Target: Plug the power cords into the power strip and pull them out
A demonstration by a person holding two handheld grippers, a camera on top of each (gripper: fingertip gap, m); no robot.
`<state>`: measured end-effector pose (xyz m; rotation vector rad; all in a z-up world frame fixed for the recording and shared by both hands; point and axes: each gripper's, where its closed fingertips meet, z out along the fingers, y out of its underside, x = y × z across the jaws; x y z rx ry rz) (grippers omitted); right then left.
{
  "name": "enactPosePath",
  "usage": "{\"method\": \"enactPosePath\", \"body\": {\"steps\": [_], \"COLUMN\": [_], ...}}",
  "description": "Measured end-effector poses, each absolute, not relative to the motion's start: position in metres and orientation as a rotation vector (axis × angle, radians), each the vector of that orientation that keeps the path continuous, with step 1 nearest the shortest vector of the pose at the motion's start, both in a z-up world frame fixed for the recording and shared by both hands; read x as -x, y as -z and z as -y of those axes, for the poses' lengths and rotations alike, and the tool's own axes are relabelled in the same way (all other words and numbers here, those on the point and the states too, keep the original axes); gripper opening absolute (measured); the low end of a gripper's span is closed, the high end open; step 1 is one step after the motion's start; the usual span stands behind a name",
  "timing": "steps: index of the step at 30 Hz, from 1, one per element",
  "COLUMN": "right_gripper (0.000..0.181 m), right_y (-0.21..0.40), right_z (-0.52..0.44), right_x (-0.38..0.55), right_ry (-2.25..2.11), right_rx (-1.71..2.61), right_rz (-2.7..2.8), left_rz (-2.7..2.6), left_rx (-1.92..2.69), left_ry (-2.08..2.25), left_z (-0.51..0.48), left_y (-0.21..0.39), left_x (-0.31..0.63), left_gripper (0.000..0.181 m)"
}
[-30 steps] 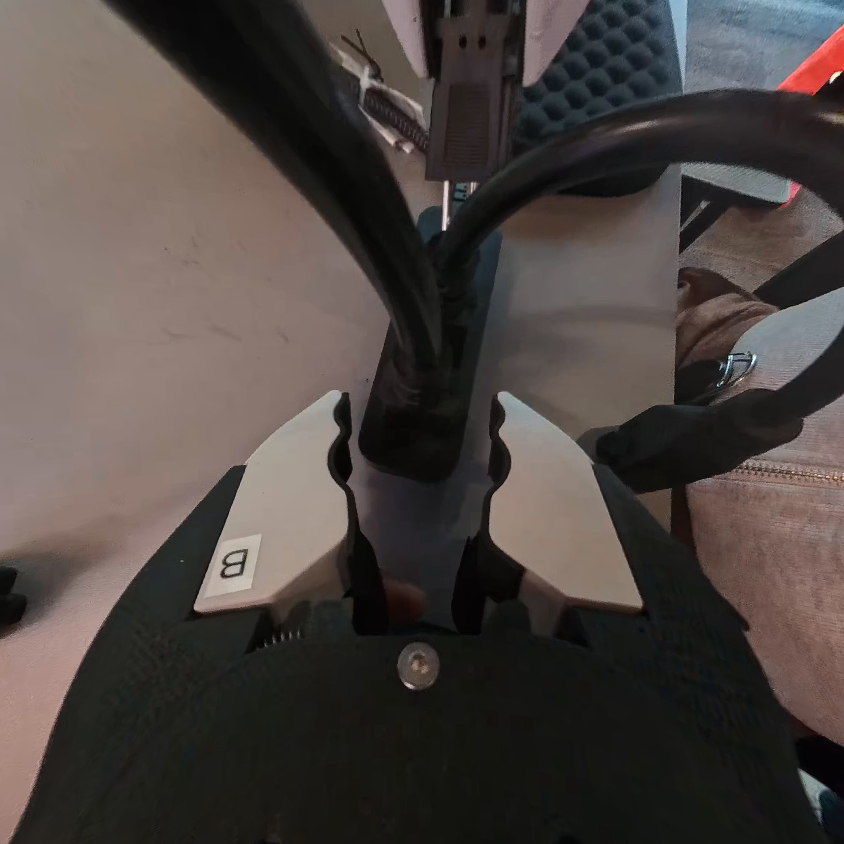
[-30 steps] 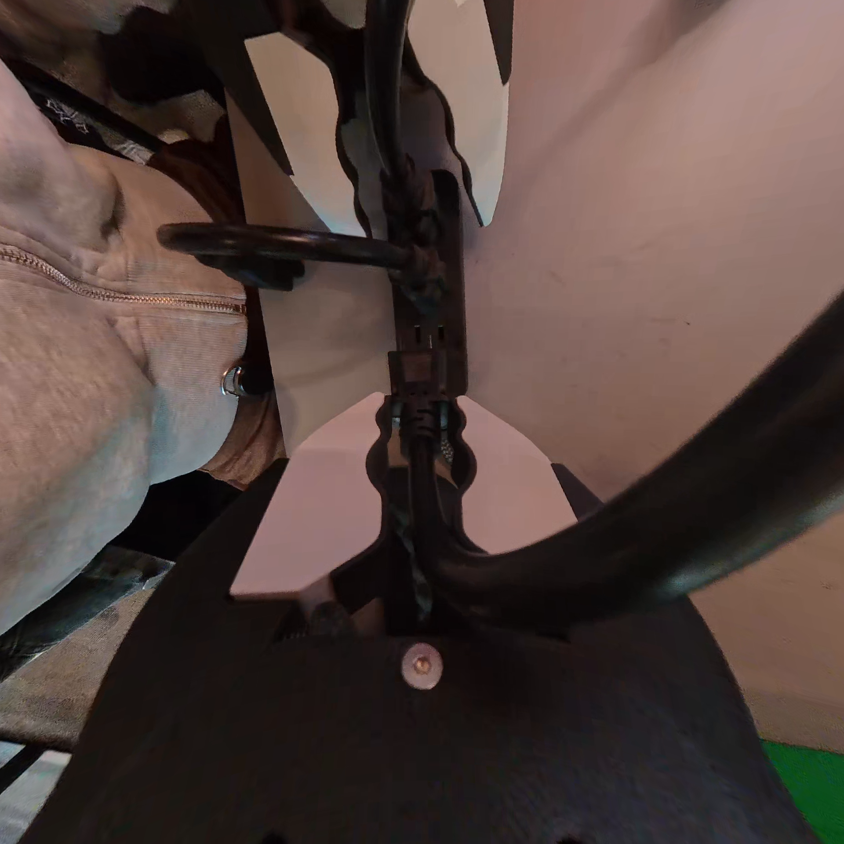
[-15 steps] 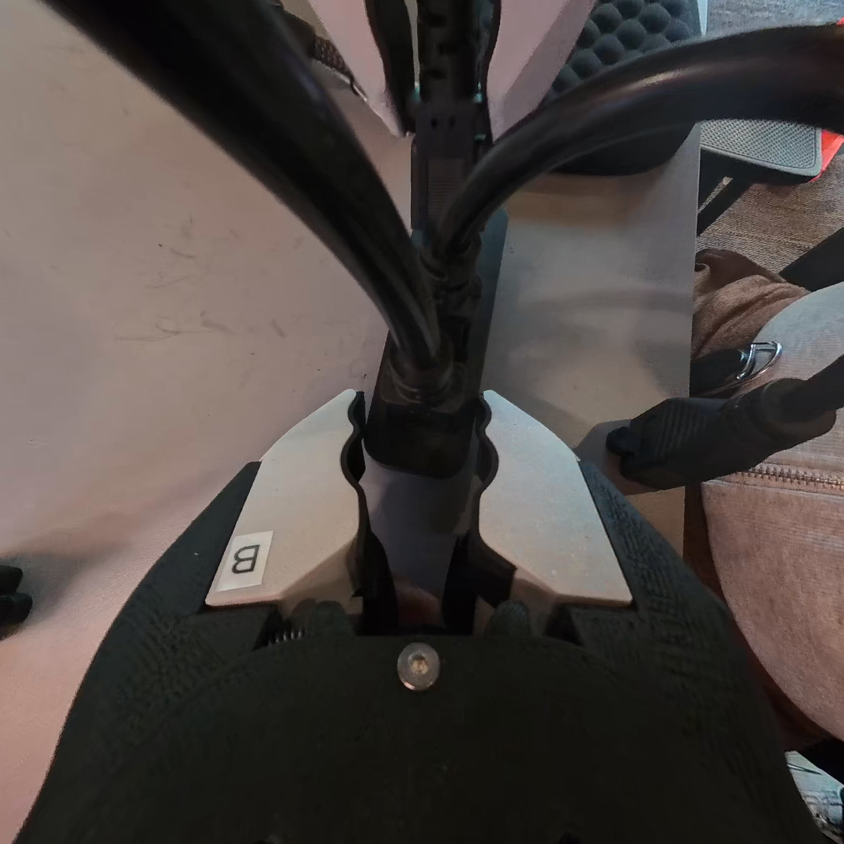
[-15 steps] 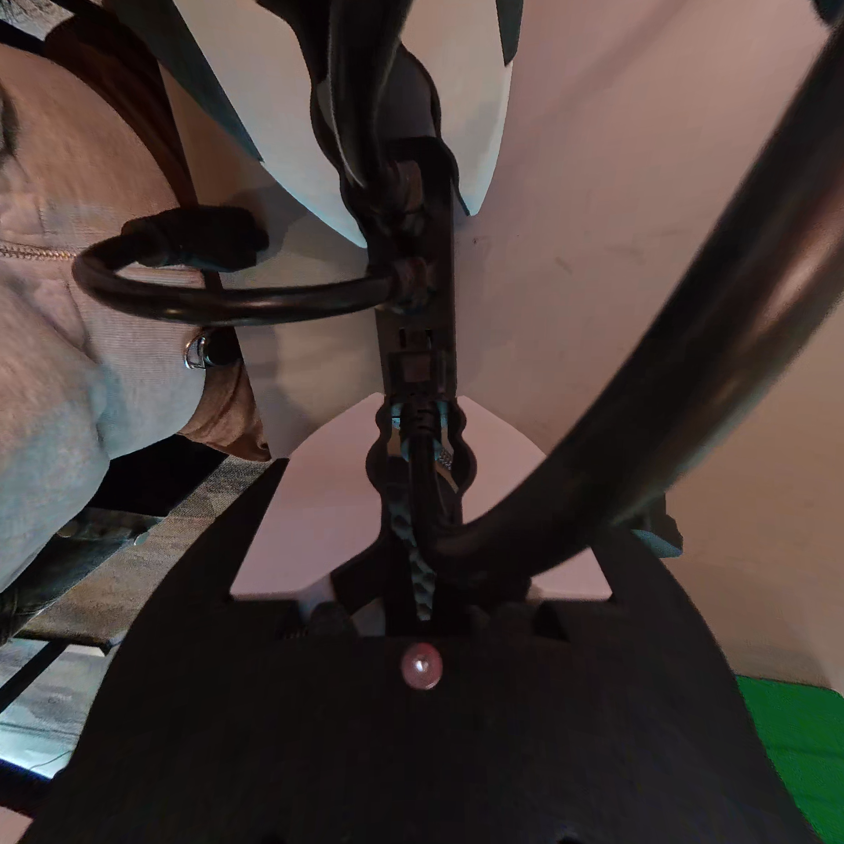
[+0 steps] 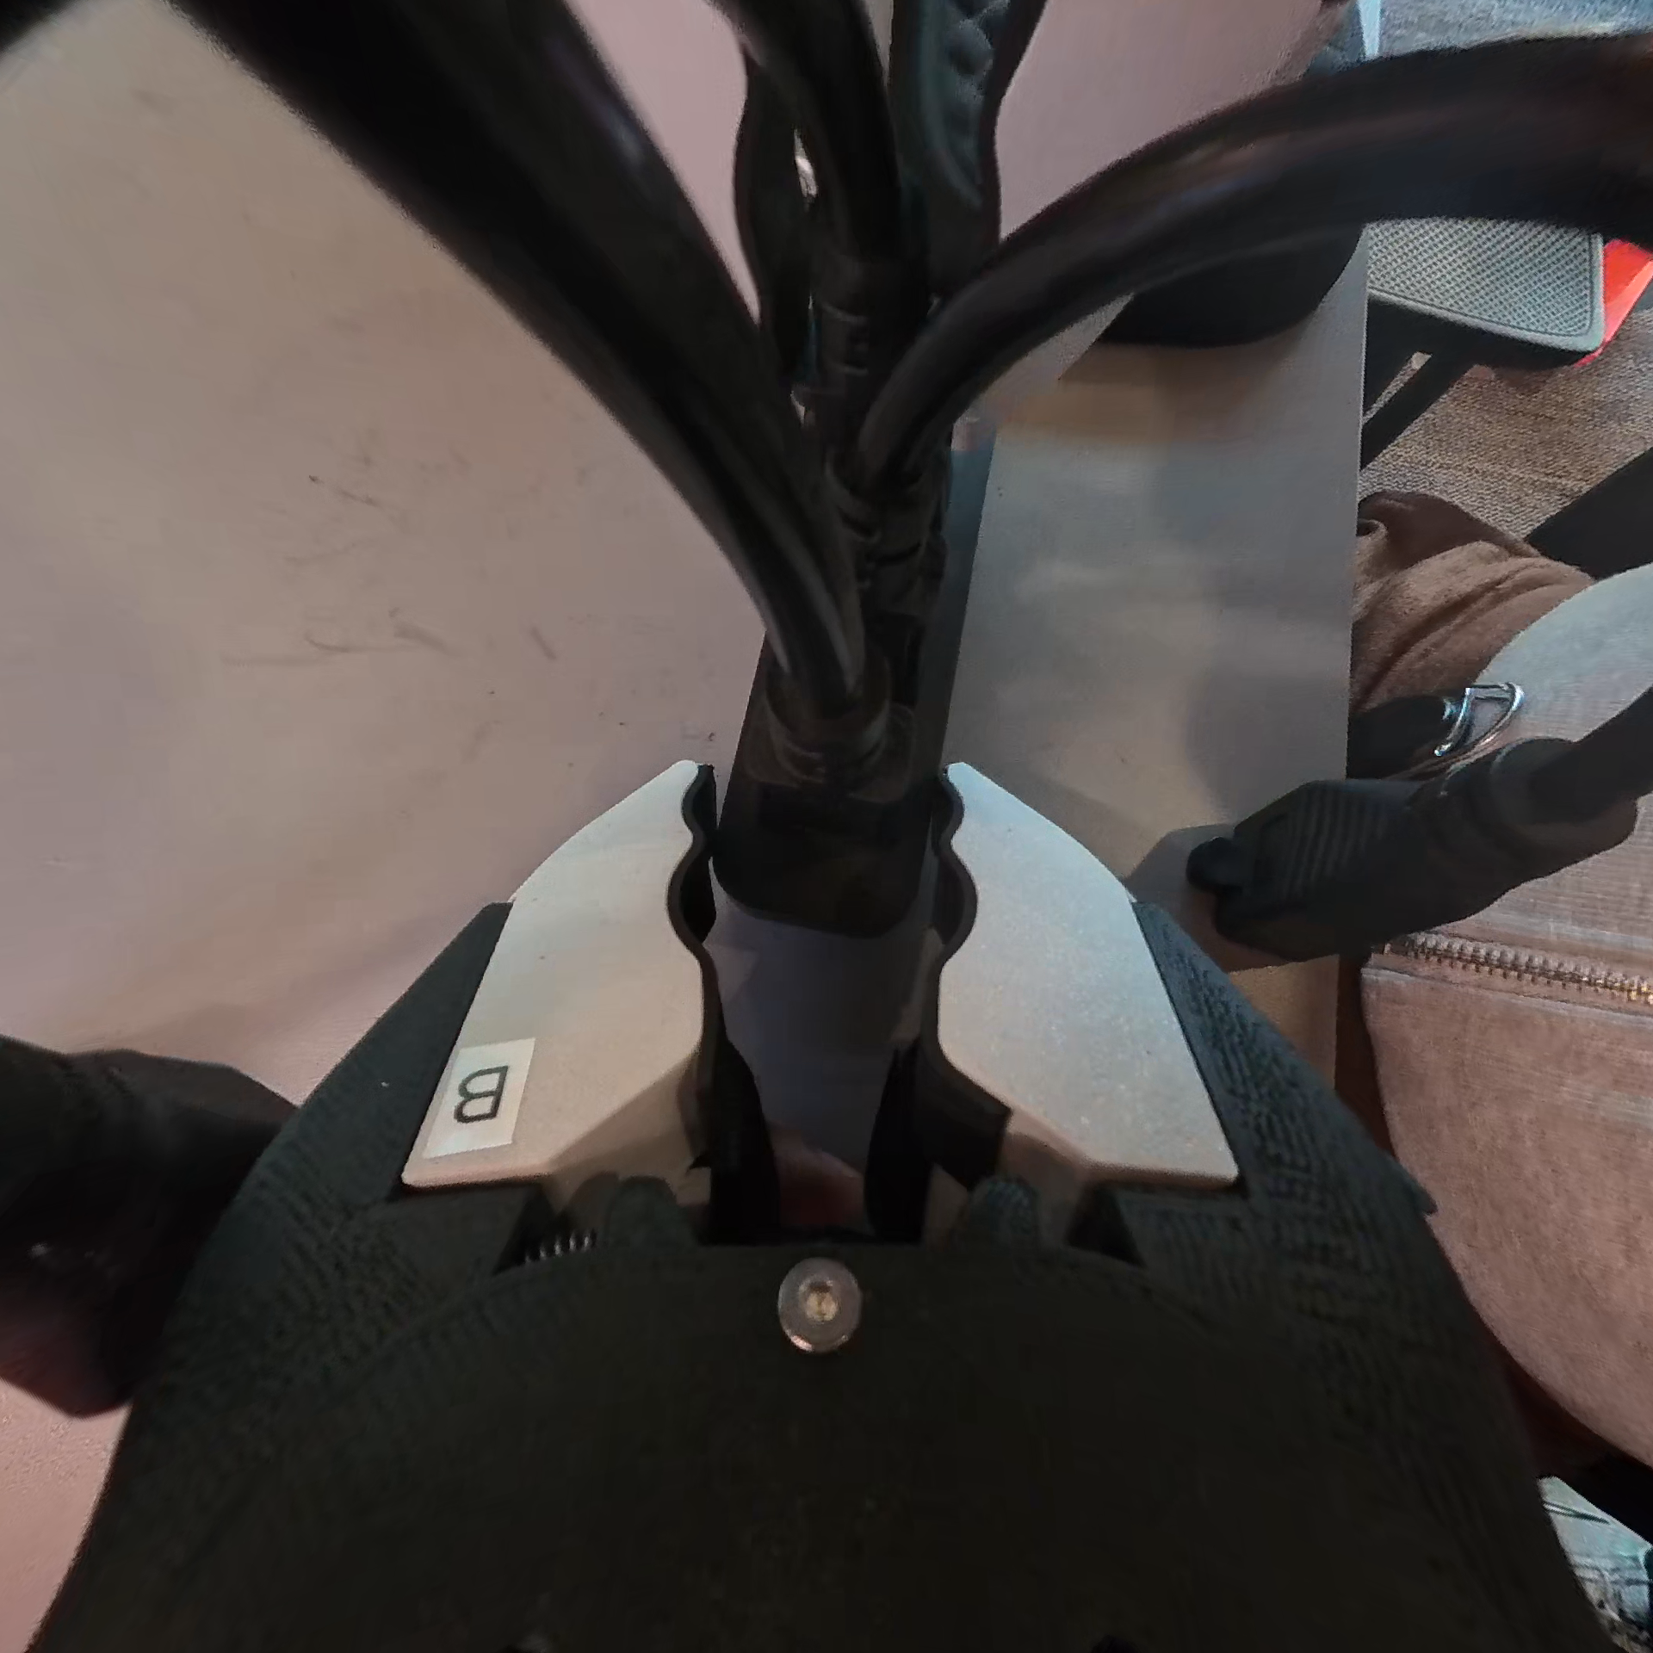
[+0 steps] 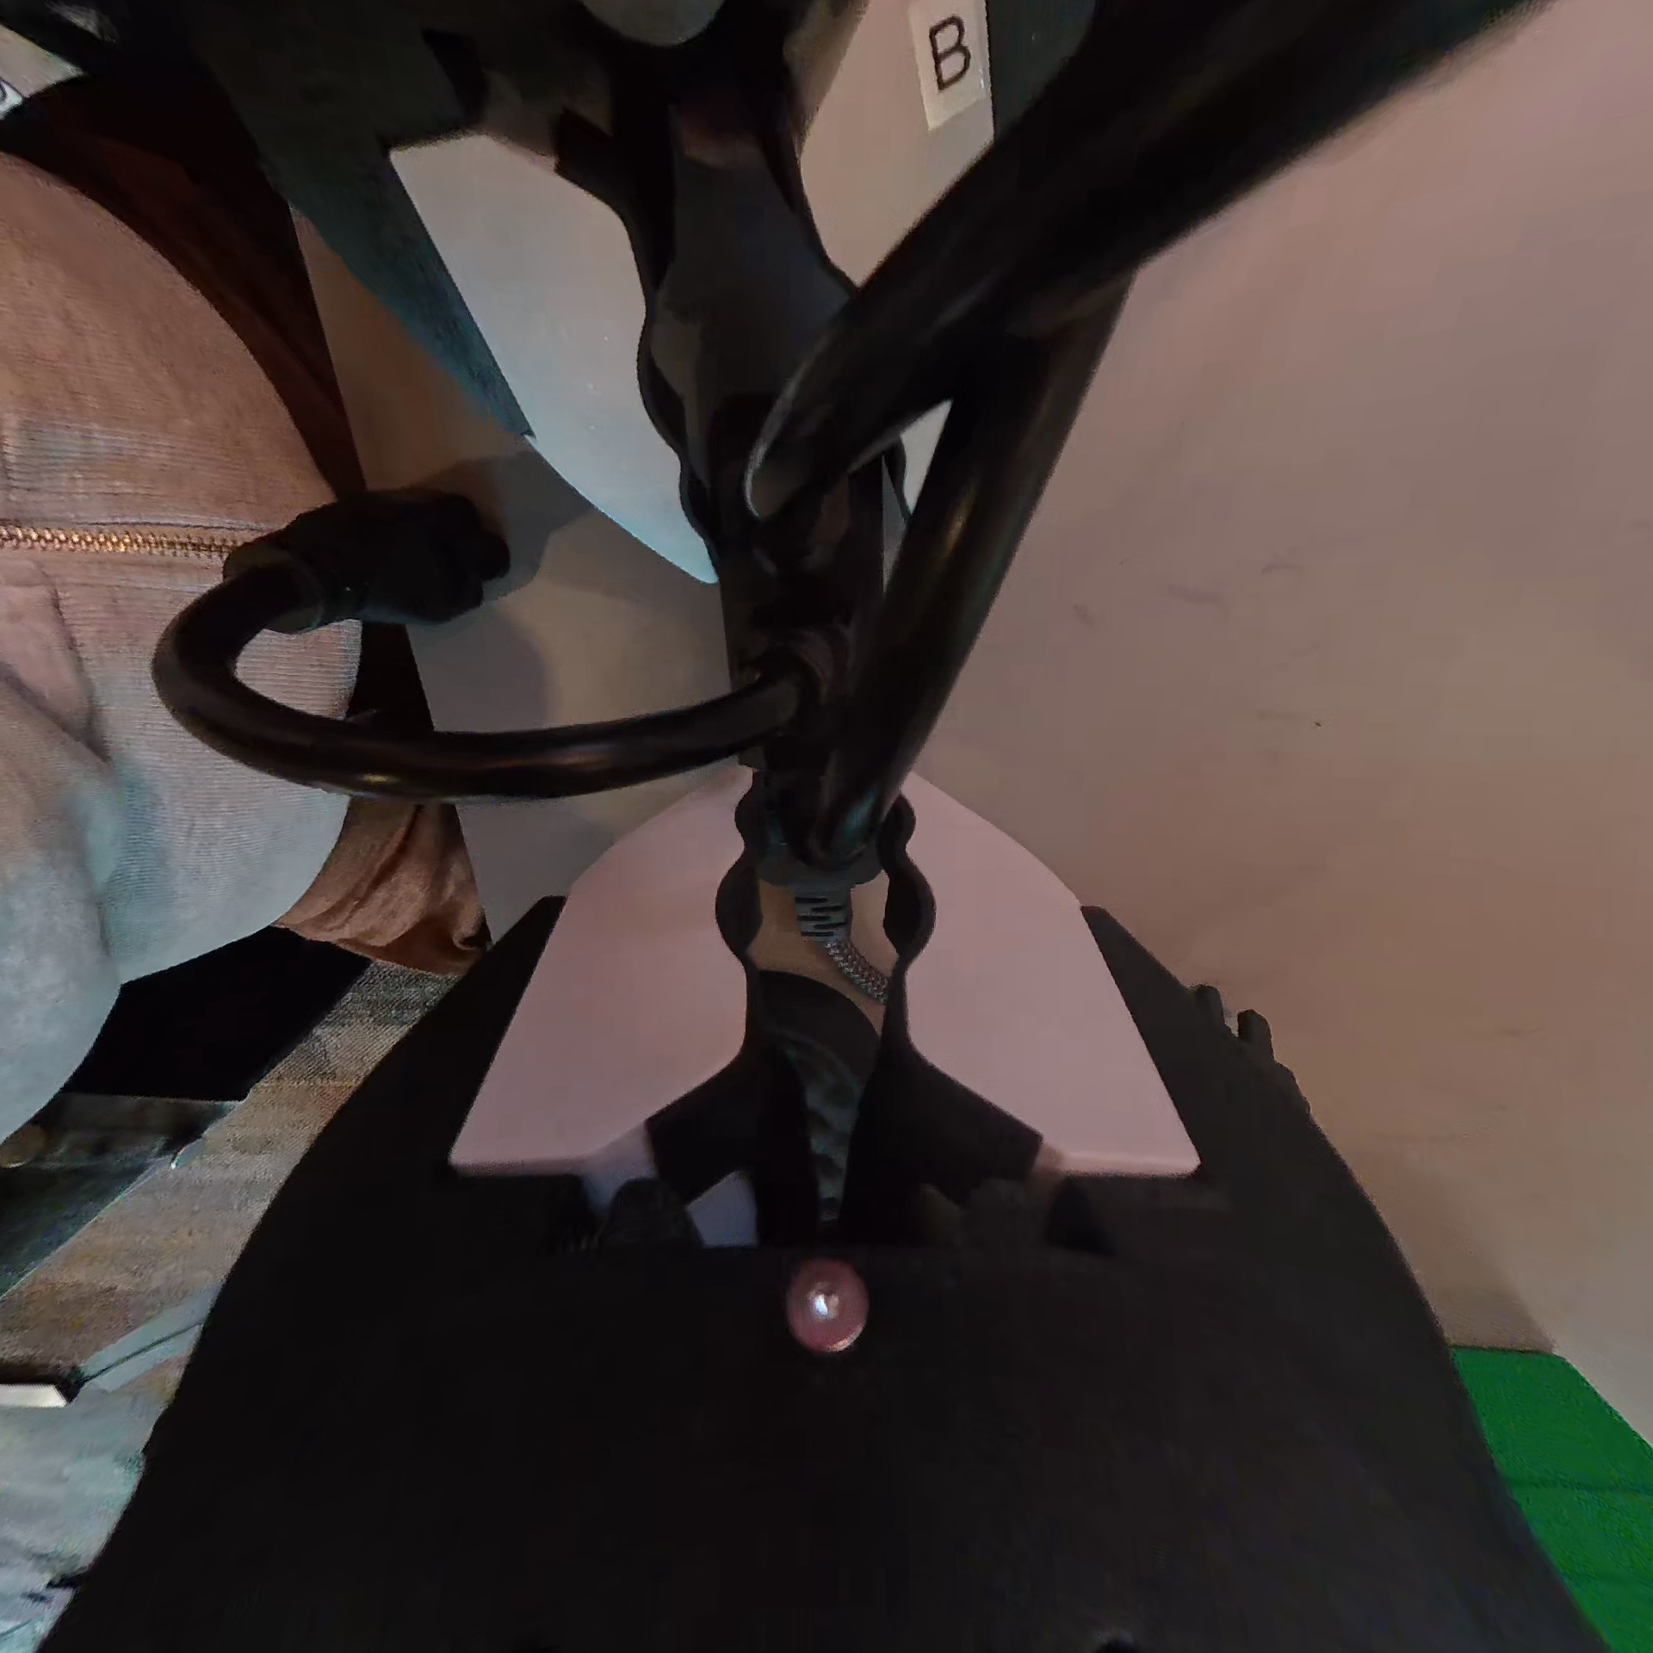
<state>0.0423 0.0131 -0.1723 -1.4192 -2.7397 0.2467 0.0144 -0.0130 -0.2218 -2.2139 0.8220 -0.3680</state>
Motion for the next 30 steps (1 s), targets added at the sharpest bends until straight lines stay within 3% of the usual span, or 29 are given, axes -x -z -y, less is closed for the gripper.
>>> {"method": "enactPosePath", "body": {"steps": [20, 30], "right_gripper": [0.026, 0.027], "right_y": [0.179, 0.191], "right_z": [-0.015, -0.007], "right_x": [-0.052, -0.044], "right_ry": [-0.101, -0.262], "right_rx": [1.338, 1.348], "right_rz": [2.876, 2.847], "left_rz": [-0.82, -0.822], "left_rx": [2.216, 2.221], "left_ry": [0.388, 0.387], "left_z": [0.012, 0.013], "left_y": [0.222, 0.223], "left_x": [-0.015, -0.014], "left_gripper": [0.046, 0.046]}}
